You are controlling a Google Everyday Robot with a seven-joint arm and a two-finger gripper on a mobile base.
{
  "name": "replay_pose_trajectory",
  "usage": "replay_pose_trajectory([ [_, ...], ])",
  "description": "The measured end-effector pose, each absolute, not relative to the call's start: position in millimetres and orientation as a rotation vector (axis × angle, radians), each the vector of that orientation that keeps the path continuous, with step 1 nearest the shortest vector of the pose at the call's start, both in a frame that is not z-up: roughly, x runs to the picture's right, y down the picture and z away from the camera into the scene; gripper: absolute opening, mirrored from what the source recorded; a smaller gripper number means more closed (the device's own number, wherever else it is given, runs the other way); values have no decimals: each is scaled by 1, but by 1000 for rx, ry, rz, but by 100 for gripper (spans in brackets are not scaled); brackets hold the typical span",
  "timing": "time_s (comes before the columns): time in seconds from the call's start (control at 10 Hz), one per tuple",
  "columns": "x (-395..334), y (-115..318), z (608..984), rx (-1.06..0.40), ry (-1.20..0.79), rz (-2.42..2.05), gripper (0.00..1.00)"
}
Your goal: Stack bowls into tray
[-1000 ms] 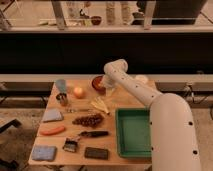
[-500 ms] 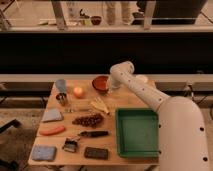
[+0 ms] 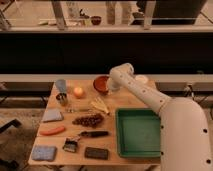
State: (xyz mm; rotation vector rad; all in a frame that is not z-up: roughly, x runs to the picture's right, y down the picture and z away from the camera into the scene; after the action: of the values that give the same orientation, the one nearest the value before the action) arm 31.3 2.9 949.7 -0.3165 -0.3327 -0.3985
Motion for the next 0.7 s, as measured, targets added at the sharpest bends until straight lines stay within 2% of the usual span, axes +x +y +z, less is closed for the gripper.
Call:
replay_pose_trajectory([
  [0.2, 39, -11, 929, -276, -324, -394, 0],
  [0.7, 67, -48, 843, -147, -290, -404, 0],
])
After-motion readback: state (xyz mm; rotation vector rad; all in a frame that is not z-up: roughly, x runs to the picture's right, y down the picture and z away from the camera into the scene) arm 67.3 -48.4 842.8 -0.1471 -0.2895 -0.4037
